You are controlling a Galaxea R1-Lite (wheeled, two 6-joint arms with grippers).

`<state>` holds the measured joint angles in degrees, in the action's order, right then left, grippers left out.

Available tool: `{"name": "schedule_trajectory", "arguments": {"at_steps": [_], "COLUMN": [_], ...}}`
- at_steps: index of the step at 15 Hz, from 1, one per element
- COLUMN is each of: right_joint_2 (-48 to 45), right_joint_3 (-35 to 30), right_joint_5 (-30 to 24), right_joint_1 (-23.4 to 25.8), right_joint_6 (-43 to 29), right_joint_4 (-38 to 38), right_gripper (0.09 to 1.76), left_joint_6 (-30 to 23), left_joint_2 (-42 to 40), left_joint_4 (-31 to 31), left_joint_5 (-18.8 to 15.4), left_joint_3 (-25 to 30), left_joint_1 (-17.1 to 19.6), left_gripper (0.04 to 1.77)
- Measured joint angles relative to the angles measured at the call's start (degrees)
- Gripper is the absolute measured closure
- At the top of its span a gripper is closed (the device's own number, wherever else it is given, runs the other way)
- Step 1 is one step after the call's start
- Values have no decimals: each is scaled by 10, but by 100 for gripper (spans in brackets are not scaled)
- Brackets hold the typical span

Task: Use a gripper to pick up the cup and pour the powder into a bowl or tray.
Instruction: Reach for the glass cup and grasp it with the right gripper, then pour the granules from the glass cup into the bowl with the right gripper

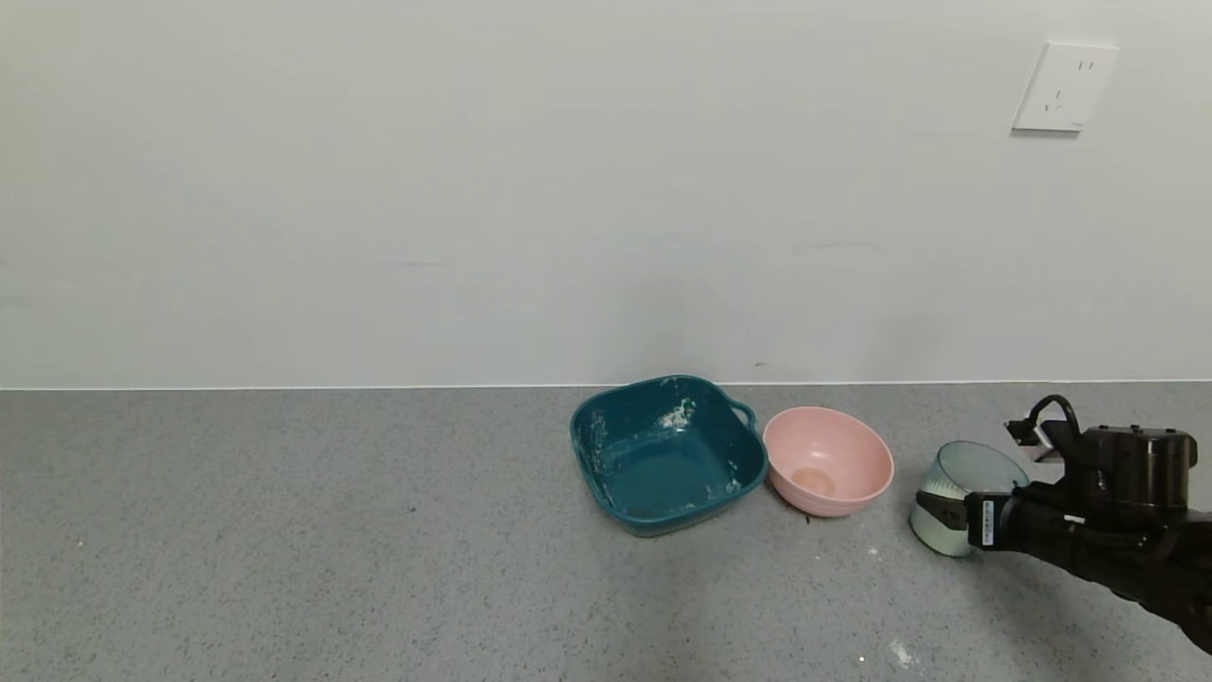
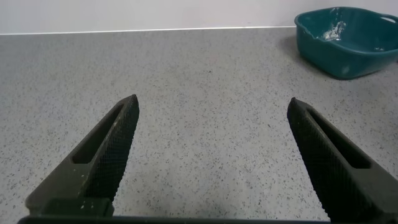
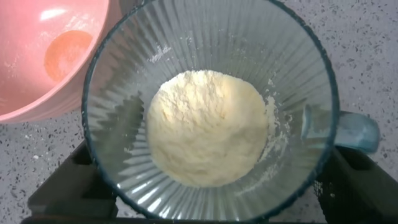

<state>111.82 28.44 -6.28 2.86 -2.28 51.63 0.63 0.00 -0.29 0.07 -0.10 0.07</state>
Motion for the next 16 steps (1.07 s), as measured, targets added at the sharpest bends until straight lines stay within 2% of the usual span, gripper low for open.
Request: {"name": "schedule_trajectory", "arguments": {"at_steps": [10,11,12,16], "right_joint_2": [16,17,17,17], "right_joint_3": [17,17,17,17], "right_joint_5": [0,0,0,0], "right_joint_1": [4,4,4,4], "right_joint_6": [2,3,3,7], "right_joint_4": [0,0,0,1], "right_gripper": [14,33,44,50], "left_joint_6": [0,0,0,0], "left_joint_2": [0,0,0,0], "left_joint_4": [0,0,0,0], "left_joint_5": [0,0,0,0], "left_joint_3": [0,0,0,0], "left_joint_1": [0,0,0,0], "left_gripper": [9,9,9,9]}}
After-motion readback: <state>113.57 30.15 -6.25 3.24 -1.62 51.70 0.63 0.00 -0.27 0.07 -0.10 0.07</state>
